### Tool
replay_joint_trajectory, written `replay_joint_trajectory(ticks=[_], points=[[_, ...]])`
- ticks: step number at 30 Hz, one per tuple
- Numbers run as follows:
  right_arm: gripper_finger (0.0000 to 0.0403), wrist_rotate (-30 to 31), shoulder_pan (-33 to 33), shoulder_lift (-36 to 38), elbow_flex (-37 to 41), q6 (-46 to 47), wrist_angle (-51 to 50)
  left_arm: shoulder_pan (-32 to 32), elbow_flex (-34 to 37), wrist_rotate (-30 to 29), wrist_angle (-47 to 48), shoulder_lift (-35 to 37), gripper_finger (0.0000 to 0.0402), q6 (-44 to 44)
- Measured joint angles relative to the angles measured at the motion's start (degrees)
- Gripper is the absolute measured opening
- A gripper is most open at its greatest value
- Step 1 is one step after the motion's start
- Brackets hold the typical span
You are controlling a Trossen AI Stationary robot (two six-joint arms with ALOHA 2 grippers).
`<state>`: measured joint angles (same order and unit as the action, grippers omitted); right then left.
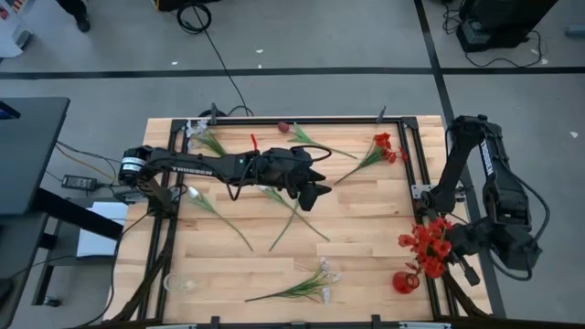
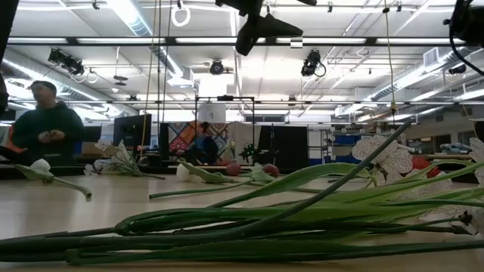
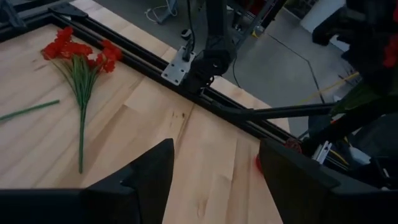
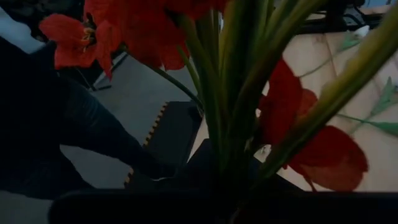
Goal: Sort flowers into vase by color
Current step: Put the bottom orange flowers into the red vase
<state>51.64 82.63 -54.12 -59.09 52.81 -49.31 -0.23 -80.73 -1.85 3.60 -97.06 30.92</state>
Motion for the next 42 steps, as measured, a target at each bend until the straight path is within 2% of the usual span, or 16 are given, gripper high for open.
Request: replay_joint_trajectory(ticks=[3,16,23,26,33,38,42], points=[[0.0023,0.1,0.0,-1.5,1.1,0.0,0.3,0.0,0.0,-0.3,0.0,0.0,0.0242,0.0],[0.003,7.2,-0.7,-7.2,4.1,0.0,2.7,0.1,0.0,-1.2,0.0,0.0,0.0243,0.0],[0.0044,6.9,-4.0,-9.8,4.2,1.9,2.6,0.1,0.0,-1.3,0.0,0.0,0.0243,-0.3],[0.0065,4.3,-5.7,-10.0,4.2,6.2,2.7,0.1,0.0,-1.3,0.0,-0.1,0.0243,-1.1],[0.015,-8.6,-9.0,-9.2,4.2,19.5,2.7,0.4,0.0,-1.2,0.0,-0.1,0.0243,-5.0],[0.0201,-12.4,-9.3,-8.0,4.0,24.7,3.4,1.0,0.0,-1.2,0.0,-0.1,0.0243,-6.1],[0.0224,-16.6,-9.3,-6.2,2.2,30.1,2.2,1.1,0.0,-1.2,0.0,-0.1,0.0243,-6.2]])
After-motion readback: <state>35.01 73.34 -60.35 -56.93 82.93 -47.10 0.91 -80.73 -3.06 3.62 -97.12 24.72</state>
